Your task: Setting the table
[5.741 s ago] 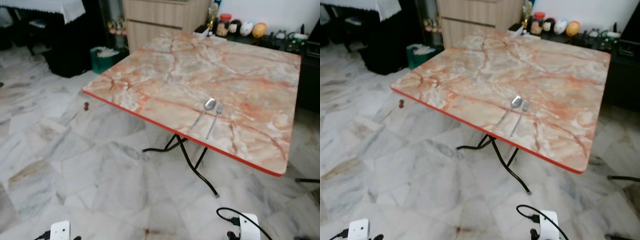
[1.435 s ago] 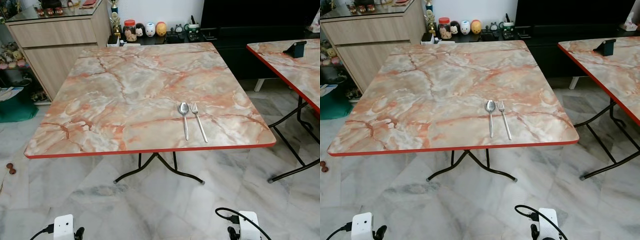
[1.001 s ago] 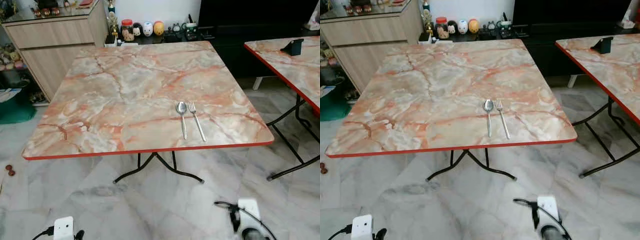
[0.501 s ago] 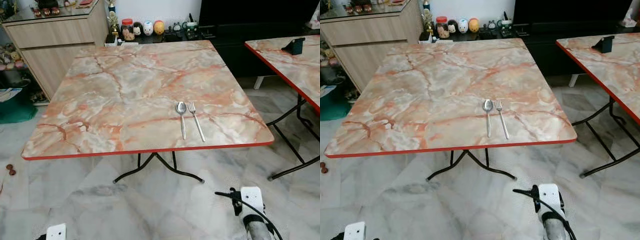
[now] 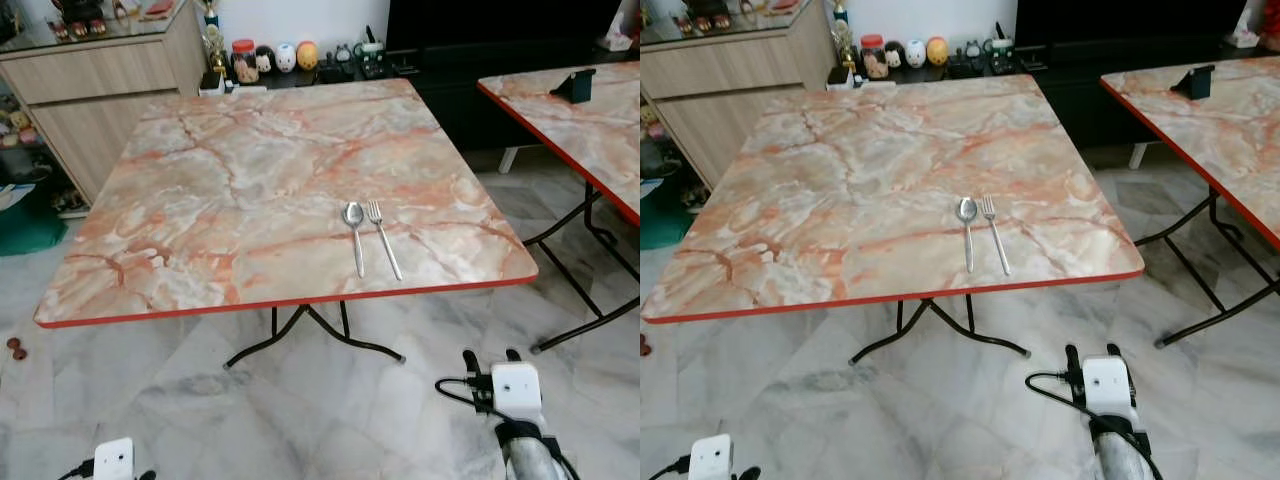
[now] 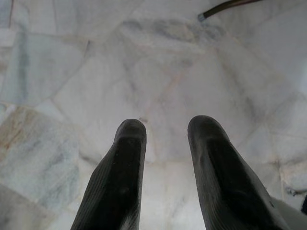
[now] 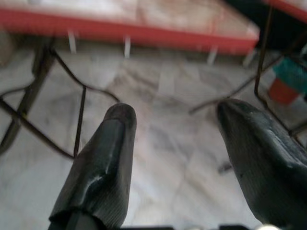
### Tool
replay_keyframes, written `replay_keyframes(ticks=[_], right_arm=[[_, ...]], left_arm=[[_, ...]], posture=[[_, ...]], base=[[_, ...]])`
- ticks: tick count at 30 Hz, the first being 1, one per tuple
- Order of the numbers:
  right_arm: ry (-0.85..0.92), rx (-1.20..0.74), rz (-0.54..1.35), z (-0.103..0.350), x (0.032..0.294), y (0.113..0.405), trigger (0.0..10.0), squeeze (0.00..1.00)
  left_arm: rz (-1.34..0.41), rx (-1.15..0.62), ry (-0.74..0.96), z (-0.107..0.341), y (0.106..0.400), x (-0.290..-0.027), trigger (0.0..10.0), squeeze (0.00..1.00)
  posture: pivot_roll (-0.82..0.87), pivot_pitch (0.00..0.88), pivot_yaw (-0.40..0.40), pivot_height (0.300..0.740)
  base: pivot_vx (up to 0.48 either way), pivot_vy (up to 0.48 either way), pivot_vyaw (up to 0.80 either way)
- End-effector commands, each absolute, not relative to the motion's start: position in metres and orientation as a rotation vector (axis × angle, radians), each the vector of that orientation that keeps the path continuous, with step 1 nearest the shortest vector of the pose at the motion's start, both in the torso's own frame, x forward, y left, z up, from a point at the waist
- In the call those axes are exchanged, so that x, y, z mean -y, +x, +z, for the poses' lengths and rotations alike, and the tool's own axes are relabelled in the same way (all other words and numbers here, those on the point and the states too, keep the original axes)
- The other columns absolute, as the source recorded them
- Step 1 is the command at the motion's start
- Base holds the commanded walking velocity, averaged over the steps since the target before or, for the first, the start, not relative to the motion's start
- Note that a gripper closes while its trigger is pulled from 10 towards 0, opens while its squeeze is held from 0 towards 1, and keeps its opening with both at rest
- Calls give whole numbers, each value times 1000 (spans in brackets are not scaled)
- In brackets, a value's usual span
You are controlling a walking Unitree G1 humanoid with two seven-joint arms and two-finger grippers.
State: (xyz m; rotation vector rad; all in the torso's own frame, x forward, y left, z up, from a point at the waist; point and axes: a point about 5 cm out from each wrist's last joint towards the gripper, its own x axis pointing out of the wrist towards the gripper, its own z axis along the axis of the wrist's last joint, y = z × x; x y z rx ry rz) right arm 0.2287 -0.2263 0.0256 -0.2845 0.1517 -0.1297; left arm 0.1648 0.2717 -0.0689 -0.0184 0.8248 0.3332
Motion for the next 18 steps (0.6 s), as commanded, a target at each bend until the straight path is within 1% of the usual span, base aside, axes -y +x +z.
replay_keyframes(ticks=[1, 4, 9, 11, 18], right_arm=[[-271, -130, -119, 34, 222, 233, 10000, 0], [-265, -93, -125, 47, 221, 240, 10000, 0], [-249, -49, -130, 70, 223, 261, 10000, 0], [-215, -32, -136, 78, 222, 267, 10000, 0], [-159, 27, -121, 109, 218, 295, 10000, 0]], left_arm=[[357, -851, -20, -70, 161, -274, 10000, 0], [365, -845, -24, -69, 164, -274, 10000, 0], [364, -838, -25, -69, 168, -270, 10000, 0], [366, -831, -28, -69, 170, -268, 10000, 0], [380, -809, -47, -68, 174, -262, 10000, 0]], posture=[[-123, 0, 62, 740], [-134, 0, 63, 740], [-150, 0, 59, 740], [-156, 0, 56, 740], [-142, 0, 15, 740]], base=[[0, 0, 0], [0, 0, 0], [0, 0, 0], [0, 0, 0], [0, 0, 0]])
